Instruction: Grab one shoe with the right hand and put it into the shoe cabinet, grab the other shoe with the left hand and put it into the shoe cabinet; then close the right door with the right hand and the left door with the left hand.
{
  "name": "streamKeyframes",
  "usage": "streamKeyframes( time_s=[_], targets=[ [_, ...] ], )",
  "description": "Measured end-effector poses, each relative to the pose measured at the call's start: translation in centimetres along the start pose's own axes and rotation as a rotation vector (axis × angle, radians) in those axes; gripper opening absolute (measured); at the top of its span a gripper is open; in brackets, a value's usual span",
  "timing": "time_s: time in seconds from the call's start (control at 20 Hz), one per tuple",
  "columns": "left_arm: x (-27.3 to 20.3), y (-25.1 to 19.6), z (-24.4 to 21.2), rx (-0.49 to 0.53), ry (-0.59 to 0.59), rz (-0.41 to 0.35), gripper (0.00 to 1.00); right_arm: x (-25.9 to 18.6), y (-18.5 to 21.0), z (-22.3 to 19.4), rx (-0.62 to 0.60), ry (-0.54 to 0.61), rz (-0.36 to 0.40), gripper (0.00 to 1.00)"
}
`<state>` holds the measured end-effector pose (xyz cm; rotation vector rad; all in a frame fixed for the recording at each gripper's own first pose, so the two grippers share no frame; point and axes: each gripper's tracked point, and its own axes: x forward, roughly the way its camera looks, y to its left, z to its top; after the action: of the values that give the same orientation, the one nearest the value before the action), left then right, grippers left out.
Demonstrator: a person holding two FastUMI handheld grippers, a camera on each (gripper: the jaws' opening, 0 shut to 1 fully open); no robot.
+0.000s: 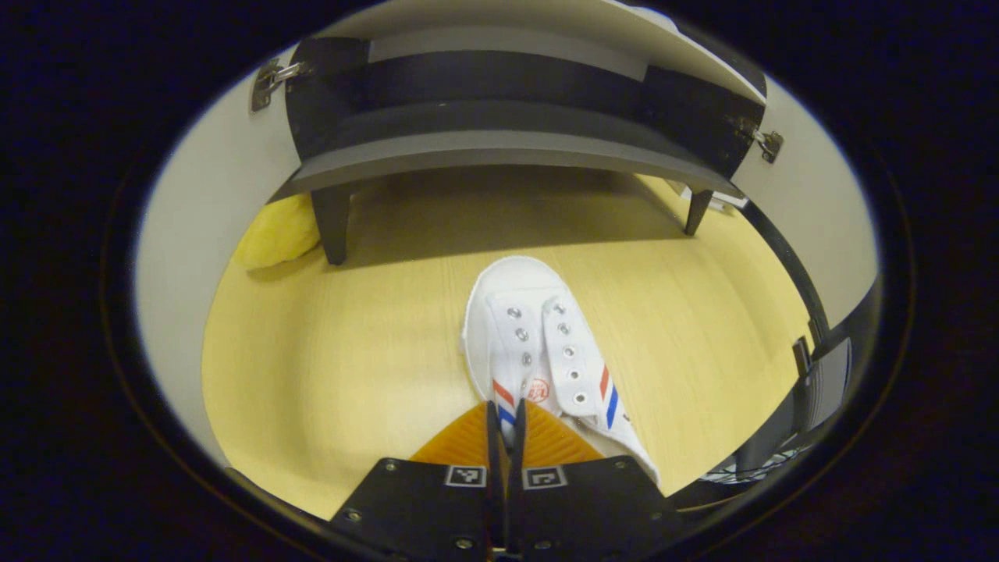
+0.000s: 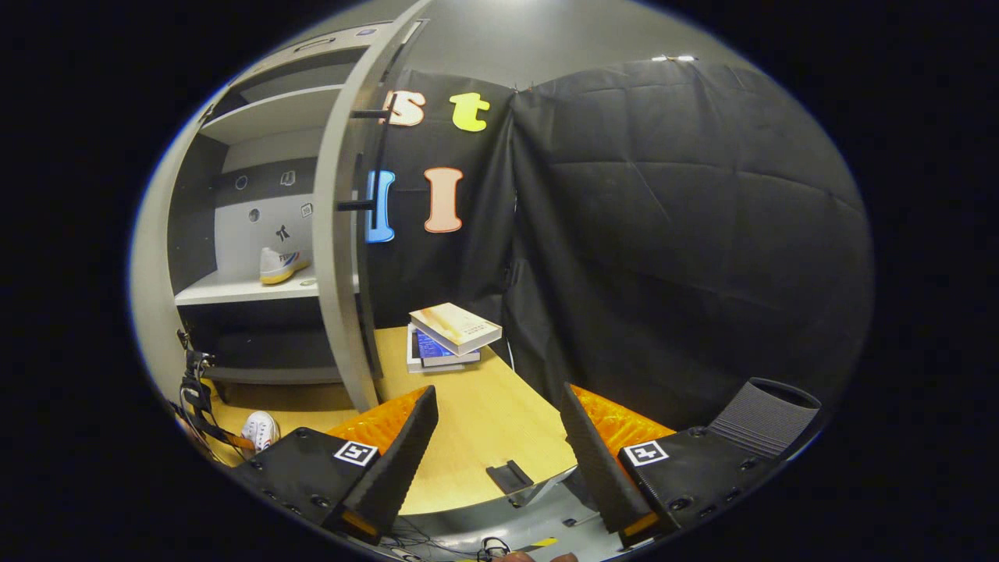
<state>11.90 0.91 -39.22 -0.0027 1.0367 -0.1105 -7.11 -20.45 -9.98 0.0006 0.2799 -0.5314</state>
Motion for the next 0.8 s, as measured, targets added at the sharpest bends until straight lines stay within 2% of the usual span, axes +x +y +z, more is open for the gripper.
streamKeyframes(
  time_s=[0.25, 0.6, 0.8],
  targets=[
    [-1.7, 0.4, 1.9, -0.015, -0.016, 0.031, 0.02, 2.3, -1.7, 0.0, 0.017, 0.005, 0.031, 0.98],
    [-7.0, 2.3, 7.5, -0.070, -0.202, 0.009, 0.01, 6.0, -2.6, 1.1, 0.028, -0.010, 0.086, 0.98],
    [-11.2, 3.5, 10.6, -0.037, -0.316, 0.020, 0.01, 7.6, -2.1, 2.3, 0.029, -0.037, 0.115, 0.98]
  ],
)
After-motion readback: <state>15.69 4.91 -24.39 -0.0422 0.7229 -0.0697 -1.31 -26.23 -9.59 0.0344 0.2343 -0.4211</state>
